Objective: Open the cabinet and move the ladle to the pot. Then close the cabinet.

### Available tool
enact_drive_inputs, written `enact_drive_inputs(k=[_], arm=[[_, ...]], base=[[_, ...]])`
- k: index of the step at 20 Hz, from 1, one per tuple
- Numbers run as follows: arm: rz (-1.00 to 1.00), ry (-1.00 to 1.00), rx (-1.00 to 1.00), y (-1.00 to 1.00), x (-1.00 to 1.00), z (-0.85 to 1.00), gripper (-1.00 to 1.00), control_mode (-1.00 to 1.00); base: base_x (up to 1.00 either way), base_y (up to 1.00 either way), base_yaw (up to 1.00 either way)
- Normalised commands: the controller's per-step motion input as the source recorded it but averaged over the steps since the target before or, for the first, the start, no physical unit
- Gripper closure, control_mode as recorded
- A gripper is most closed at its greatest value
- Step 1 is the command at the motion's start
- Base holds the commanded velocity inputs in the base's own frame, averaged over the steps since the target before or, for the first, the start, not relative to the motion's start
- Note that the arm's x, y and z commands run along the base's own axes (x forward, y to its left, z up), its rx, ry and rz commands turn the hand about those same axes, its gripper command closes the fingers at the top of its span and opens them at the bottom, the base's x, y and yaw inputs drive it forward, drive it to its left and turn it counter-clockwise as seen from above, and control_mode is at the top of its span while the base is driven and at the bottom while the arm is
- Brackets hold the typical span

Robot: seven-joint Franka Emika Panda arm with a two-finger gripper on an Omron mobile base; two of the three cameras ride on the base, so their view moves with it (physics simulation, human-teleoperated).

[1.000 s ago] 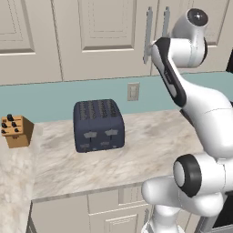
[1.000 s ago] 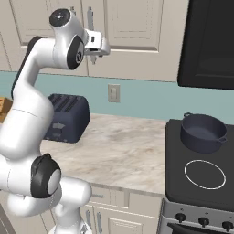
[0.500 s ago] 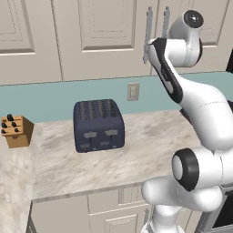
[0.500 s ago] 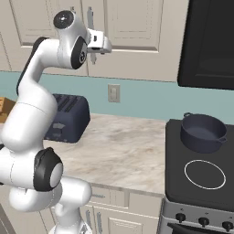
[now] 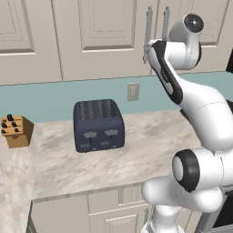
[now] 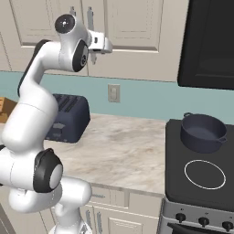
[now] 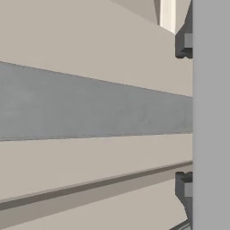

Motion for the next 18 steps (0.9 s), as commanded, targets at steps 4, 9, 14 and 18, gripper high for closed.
enact_drive_inputs(k=[4,9,14,18], arm=[[0.00,-0.02,0.01,0.00,0.24,0.00,-1.00,-1.00],[0.00,0.00,0.01,0.00,0.35,0.00,-1.00,-1.00],[0.00,0.00,0.03,0.00,0.50,-0.07,-1.00,-1.00],[0.01,-0.06,0.01,0.00,0.44,-0.32,-1.00,-1.00]], base=[[0.00,0.00,0.00],[0.00,0.00,0.00],[0.00,0.00,0.00],[0.00,0.00,0.00]])
